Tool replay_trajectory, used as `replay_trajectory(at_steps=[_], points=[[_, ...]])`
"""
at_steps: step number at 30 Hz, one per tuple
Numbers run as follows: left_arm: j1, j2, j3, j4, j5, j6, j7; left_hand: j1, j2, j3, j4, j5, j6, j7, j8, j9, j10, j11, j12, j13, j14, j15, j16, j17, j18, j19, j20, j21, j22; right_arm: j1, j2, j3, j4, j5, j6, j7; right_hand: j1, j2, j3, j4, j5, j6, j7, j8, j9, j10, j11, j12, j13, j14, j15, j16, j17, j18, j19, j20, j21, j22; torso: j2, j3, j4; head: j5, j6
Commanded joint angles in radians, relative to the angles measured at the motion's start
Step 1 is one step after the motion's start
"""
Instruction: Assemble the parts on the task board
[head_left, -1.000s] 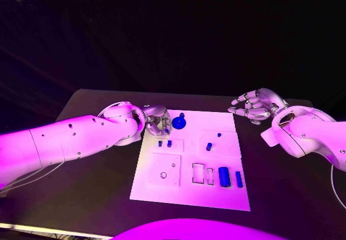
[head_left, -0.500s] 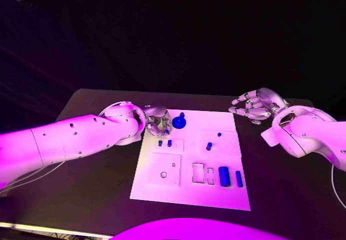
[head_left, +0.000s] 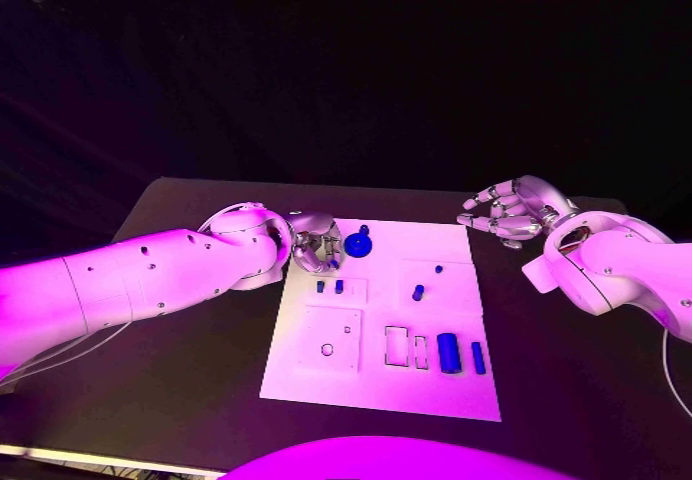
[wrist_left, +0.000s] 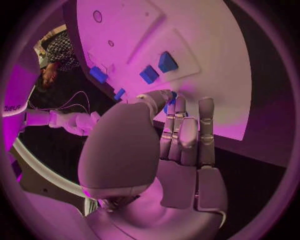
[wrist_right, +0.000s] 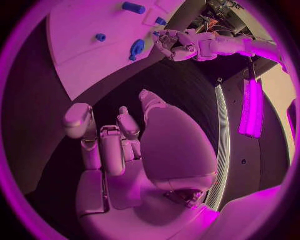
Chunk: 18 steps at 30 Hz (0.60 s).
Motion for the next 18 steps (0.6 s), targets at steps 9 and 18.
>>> replay_trajectory(at_steps=[9, 18], points=[[-0.001, 0.009, -0.004, -0.005, 0.000, 0.031, -0.002, -0.003, 0.002, 0.007, -0.005, -0.005, 0.006, 0.000, -0.001, 0.003, 0.012, -0.001, -0.009, -0.001, 0.007, 0.000, 0.002, 0.005, 0.007, 0.005, 0.003, 0.002, 0.001, 0.000, 0.000, 0.000, 0.003, -0.009, 0.008, 0.006, -0.009, 0.005, 0.005, -0.003, 0.000, -0.004, -0.002, 0.007, -0.001, -0.004, 0.000, -0.004, -0.002, 0.050, 0.001, -0.005, 0.059, 0.017, -0.006, 0.001, -0.005, 0.000, 0.000, -0.0003, 0.0000, 0.003, 0.002], [-0.001, 0.012, -0.005, -0.008, -0.002, 0.042, -0.006, -0.004, 0.003, 0.007, -0.007, -0.006, 0.009, 0.001, -0.002, 0.004, 0.016, -0.001, -0.011, 0.000, 0.008, 0.000, 0.003, 0.007, 0.006, 0.005, 0.003, 0.003, 0.003, 0.000, -0.001, 0.000, 0.003, -0.009, 0.008, 0.006, -0.009, 0.005, 0.005, -0.003, 0.000, -0.004, -0.002, 0.007, -0.001, -0.004, 0.000, -0.004, -0.002, 0.050, 0.001, -0.005, 0.059, 0.017, -0.006, 0.001, -0.005, 0.000, 0.000, -0.0005, -0.0002, 0.003, 0.000]])
